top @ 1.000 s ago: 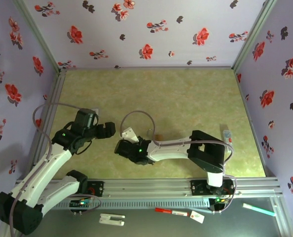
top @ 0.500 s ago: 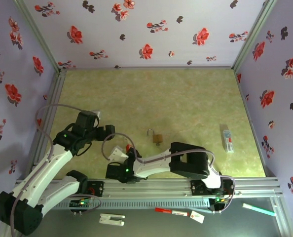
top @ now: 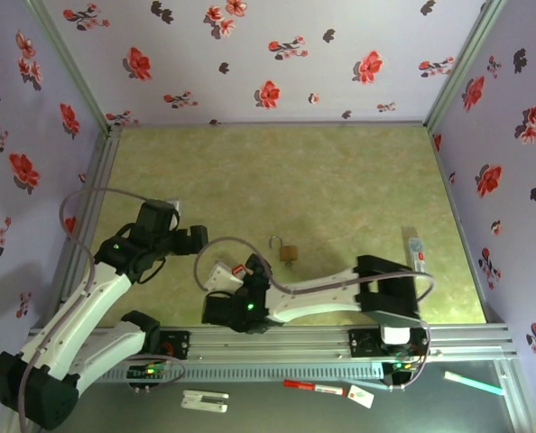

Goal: Unlock with the key

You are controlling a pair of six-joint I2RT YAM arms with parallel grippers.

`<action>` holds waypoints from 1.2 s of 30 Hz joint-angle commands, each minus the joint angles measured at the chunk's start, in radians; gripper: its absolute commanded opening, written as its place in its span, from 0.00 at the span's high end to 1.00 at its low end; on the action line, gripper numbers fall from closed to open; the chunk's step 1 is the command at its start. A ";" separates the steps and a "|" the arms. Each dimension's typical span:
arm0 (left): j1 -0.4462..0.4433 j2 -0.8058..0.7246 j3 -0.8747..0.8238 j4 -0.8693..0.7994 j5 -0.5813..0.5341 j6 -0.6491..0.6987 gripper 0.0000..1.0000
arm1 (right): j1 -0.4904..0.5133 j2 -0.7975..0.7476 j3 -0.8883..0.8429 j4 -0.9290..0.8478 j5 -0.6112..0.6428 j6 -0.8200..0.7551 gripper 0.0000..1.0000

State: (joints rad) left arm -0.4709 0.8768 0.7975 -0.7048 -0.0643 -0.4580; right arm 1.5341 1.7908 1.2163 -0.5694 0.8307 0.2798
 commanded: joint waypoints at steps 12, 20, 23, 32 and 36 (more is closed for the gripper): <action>0.011 -0.014 0.182 -0.085 -0.001 0.002 0.09 | -0.214 -0.191 0.010 -0.106 -0.576 0.300 0.01; 0.011 -0.042 0.207 -0.125 -0.019 0.027 0.09 | -0.241 0.089 0.171 -0.148 -0.672 0.275 0.11; 0.011 -0.059 0.201 -0.131 -0.020 0.023 0.09 | -0.244 0.157 0.226 -0.182 -0.647 0.264 0.14; 0.014 -0.088 0.182 -0.148 -0.037 0.030 0.09 | -0.286 0.251 0.268 -0.211 -0.615 0.271 0.25; 0.013 -0.089 0.177 -0.148 -0.041 0.035 0.09 | -0.309 0.274 0.272 -0.193 -0.628 0.294 0.34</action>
State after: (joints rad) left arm -0.4664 0.7986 0.9771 -0.8360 -0.0795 -0.4500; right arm 1.2411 2.0380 1.4670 -0.7418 0.2012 0.5552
